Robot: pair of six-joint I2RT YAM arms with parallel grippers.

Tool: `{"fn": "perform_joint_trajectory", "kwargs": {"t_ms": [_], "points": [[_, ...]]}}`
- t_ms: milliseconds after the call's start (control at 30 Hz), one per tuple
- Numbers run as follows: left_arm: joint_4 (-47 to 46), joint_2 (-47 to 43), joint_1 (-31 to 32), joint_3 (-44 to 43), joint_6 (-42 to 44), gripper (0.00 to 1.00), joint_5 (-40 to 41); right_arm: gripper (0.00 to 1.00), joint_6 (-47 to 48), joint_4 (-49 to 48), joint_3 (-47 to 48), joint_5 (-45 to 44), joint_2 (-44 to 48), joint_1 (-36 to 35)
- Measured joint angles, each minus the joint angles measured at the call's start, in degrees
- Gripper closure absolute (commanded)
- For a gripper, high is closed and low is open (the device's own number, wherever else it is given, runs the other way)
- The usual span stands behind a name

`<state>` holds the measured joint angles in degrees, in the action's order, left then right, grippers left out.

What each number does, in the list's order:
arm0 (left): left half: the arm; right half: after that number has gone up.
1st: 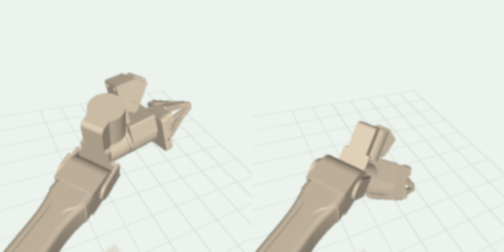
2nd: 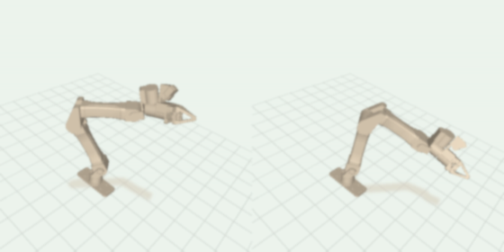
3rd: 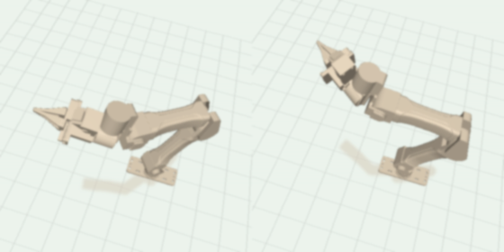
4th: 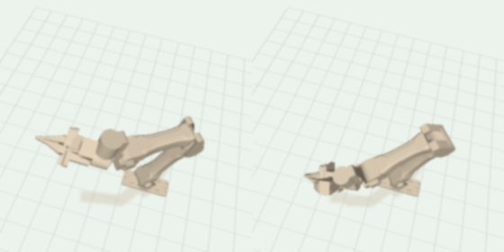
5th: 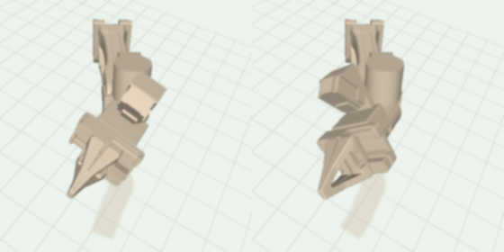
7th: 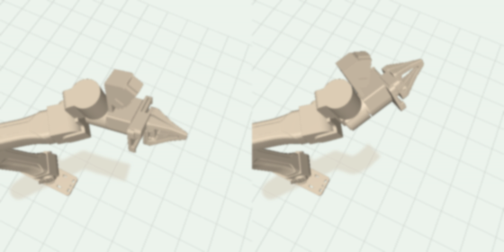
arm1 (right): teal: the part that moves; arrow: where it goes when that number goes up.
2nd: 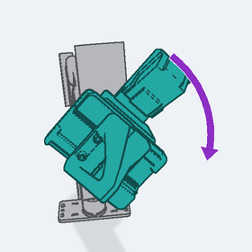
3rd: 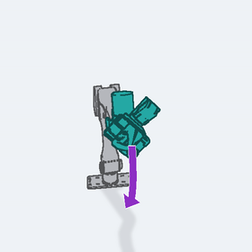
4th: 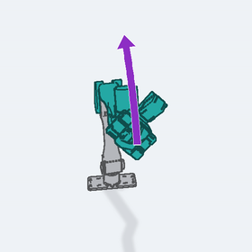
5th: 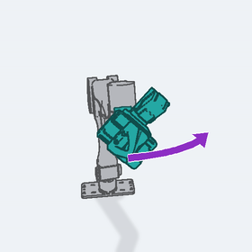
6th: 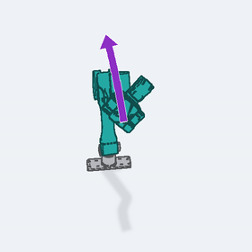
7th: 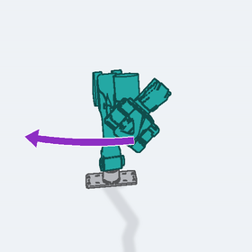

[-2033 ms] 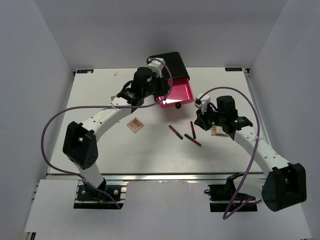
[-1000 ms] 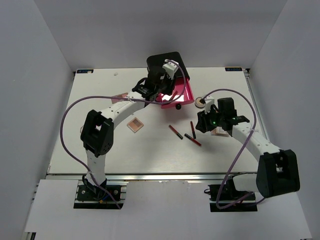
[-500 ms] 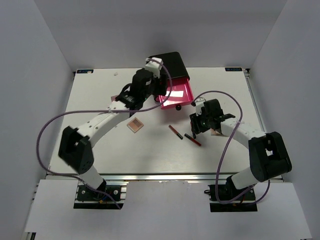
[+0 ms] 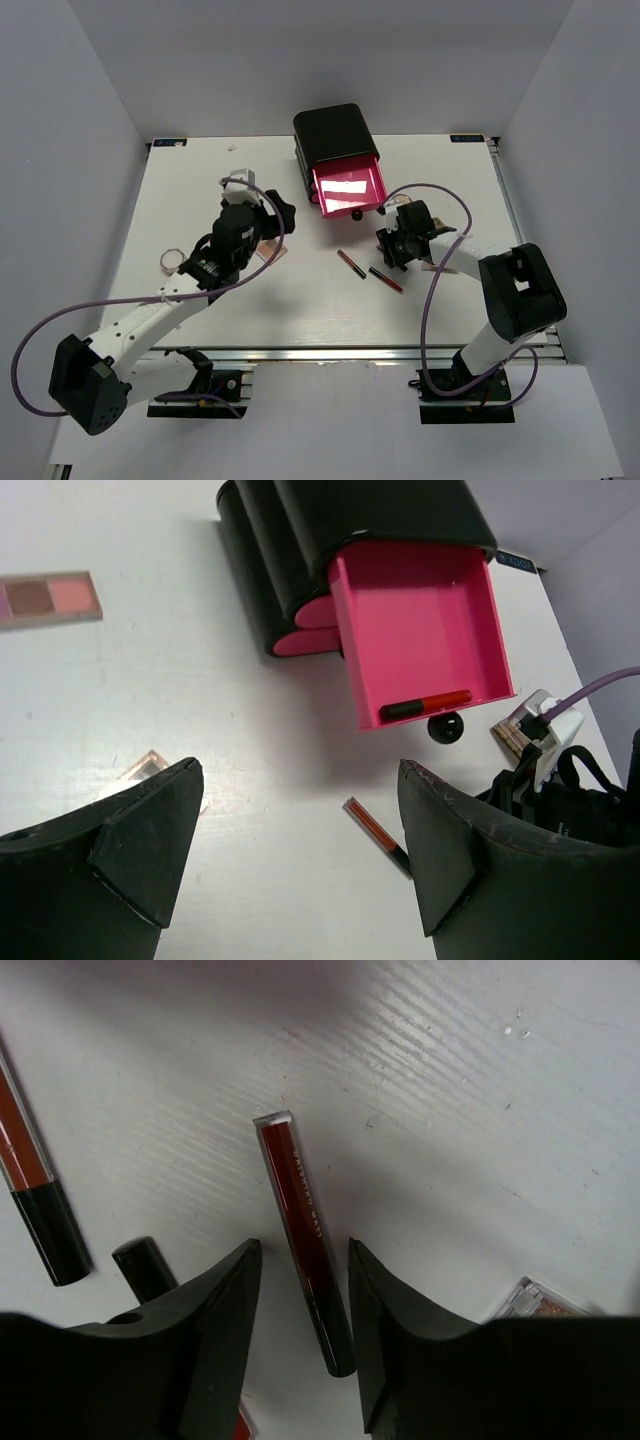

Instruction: Organize the makeup

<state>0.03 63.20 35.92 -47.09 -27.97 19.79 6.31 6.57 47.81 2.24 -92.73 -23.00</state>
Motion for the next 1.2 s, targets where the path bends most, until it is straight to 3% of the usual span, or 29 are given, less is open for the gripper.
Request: {"fn": "perform_joint_trajectory", "kwargs": {"t_ms": [300,500,900,1067,1200], "points": [[1.2,-4.9,0.0,7.4,-13.0,0.12,3.3,0.82,1.8,-1.0,-0.2,-1.0,-0.3,-0.3],[0.8,-4.0,0.0,10.3,-24.2,0.13,3.6,0.92,6.1,0.6,-1.8,1.3,2.8,-0.2],[-0.1,13.0,0.0,8.4,-42.7,0.15,-7.0,0.96,31.1,9.0,2.4,23.0,25.1,0.1],[1.1,21.1,0.0,3.0,-46.3,0.17,-13.8,0.92,34.9,8.1,10.8,27.2,23.3,0.0],[2.6,25.5,0.0,-1.0,-47.5,0.19,-16.9,0.85,36.3,5.7,24.8,27.6,11.8,-0.2]]}}
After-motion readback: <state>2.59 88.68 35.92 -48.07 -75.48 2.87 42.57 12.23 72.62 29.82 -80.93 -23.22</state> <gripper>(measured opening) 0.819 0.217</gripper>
